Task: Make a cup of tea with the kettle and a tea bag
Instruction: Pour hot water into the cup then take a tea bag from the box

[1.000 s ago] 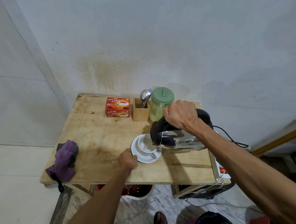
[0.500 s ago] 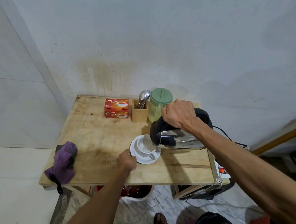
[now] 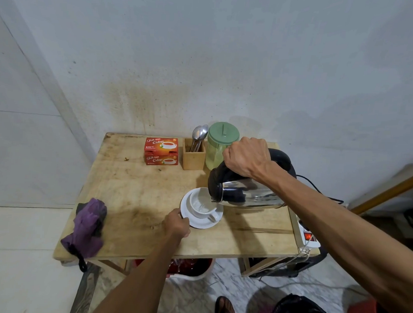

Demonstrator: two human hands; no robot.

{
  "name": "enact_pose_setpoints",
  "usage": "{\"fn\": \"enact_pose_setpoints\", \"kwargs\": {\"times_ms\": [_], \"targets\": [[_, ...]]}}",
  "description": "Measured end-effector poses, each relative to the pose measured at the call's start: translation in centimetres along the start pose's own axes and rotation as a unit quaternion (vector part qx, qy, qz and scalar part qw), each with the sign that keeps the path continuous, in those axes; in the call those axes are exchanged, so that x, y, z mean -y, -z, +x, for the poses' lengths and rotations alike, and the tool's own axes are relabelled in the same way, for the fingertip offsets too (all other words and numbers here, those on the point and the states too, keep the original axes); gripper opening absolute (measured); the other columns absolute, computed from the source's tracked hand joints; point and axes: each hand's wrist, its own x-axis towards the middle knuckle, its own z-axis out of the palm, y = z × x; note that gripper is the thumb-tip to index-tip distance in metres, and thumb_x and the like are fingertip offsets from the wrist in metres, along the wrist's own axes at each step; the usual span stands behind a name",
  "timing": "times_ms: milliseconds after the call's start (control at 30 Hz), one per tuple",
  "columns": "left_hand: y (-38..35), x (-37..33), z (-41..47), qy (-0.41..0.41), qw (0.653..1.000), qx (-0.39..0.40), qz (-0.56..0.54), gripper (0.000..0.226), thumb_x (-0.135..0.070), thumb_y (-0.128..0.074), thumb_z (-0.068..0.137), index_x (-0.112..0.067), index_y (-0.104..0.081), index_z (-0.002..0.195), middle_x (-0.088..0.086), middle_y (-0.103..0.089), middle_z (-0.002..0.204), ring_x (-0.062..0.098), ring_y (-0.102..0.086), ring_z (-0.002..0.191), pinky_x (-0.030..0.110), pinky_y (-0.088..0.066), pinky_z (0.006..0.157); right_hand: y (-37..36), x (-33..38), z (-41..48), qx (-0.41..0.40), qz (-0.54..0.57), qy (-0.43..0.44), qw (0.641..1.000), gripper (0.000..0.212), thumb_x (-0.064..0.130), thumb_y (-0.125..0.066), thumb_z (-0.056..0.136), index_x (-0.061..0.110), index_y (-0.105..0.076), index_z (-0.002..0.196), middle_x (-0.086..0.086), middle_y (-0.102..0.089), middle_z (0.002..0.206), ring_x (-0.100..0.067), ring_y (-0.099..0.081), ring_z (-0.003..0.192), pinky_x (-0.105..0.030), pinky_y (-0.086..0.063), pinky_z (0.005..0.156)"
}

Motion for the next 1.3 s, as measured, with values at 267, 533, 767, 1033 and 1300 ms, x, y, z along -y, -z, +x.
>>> {"fn": "enact_pose_setpoints", "kwargs": {"times_ms": [267, 533, 767, 1033, 1300], "targets": [[-0.05, 0.32, 0.59, 0.016, 1.000, 0.016, -0.010, 0.030, -0.002, -0.059, 0.084, -0.020, -0.052, 0.106, 0.014, -0.058, 0.060, 0.028, -0.050, 0.049, 0.035, -0.045, 0.060, 0.01, 0.09, 0.22, 0.001, 0.003, 0.005, 1.000, 0.045, 0.032, -0.040, 0.094, 0.017, -0.034, 0.052, 0.002, -0.033, 0.051, -0.013, -0.027, 0.045, -0.026, -0.017, 0.049], [-0.10, 0.14, 0.46, 0.010, 1.000, 0.007, -0.002, 0.029, -0.004, -0.060, 0.084, -0.024, -0.050, 0.103, 0.018, -0.065, 0.068, 0.029, -0.057, 0.051, 0.040, -0.056, 0.064, 0.05, 0.08, 0.37, -0.003, -0.010, 0.004, 1.000, 0.046, 0.032, -0.039, 0.093, 0.016, -0.036, 0.050, 0.002, -0.035, 0.050, -0.013, -0.028, 0.044, -0.026, -0.016, 0.048], [-0.16, 0.56, 1.06, 0.013, 1.000, 0.015, 0.006, 0.029, -0.004, -0.061, 0.084, -0.020, -0.051, 0.105, 0.015, -0.060, 0.061, 0.028, -0.053, 0.048, 0.035, -0.045, 0.061, -0.06, -0.01, 0.40, -0.008, -0.012, 0.005, 1.000, 0.046, 0.032, -0.039, 0.092, 0.017, -0.036, 0.049, 0.002, -0.034, 0.049, -0.013, -0.027, 0.043, -0.025, -0.017, 0.048], [-0.05, 0.02, 0.35, 0.008, 1.000, 0.013, 0.005, 0.024, -0.003, -0.060, 0.085, -0.018, -0.052, 0.102, 0.017, -0.061, 0.069, 0.029, -0.052, 0.047, 0.036, -0.047, 0.057, 0.00, -0.08, 0.48, -0.004, -0.009, 0.005, 1.000, 0.045, 0.032, -0.039, 0.094, 0.016, -0.036, 0.051, 0.002, -0.034, 0.050, -0.012, -0.027, 0.044, -0.025, -0.017, 0.048], [-0.12, 0.12, 0.68, 0.021, 1.000, 0.014, 0.005, 0.026, -0.003, -0.060, 0.084, -0.020, -0.050, 0.102, 0.015, -0.059, 0.066, 0.028, -0.050, 0.049, 0.035, -0.044, 0.060, 0.04, -0.19, 0.54, -0.004, -0.008, 0.011, 1.000, 0.045, 0.031, -0.040, 0.093, 0.017, -0.036, 0.051, 0.003, -0.035, 0.050, -0.012, -0.027, 0.044, -0.025, -0.017, 0.048]]}}
